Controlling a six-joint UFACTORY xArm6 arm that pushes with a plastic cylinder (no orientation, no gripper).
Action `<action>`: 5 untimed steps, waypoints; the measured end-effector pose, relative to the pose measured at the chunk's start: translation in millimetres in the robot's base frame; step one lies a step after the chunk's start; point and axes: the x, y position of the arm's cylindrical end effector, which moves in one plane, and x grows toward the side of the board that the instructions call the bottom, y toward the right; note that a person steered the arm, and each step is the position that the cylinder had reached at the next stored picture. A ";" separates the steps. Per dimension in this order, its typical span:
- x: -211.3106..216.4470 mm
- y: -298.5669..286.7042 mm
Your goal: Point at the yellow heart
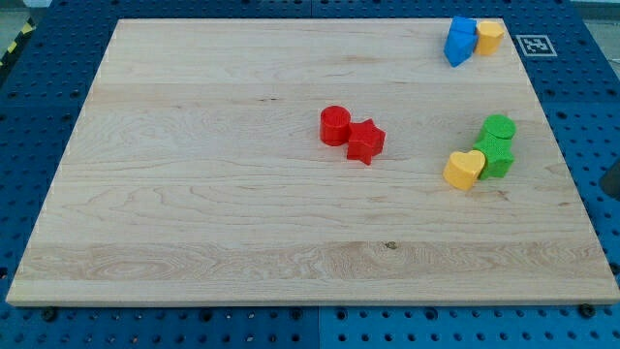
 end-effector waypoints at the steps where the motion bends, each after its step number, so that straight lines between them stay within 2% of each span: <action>1: 14.1 -22.0; 5: 27.2 -80.7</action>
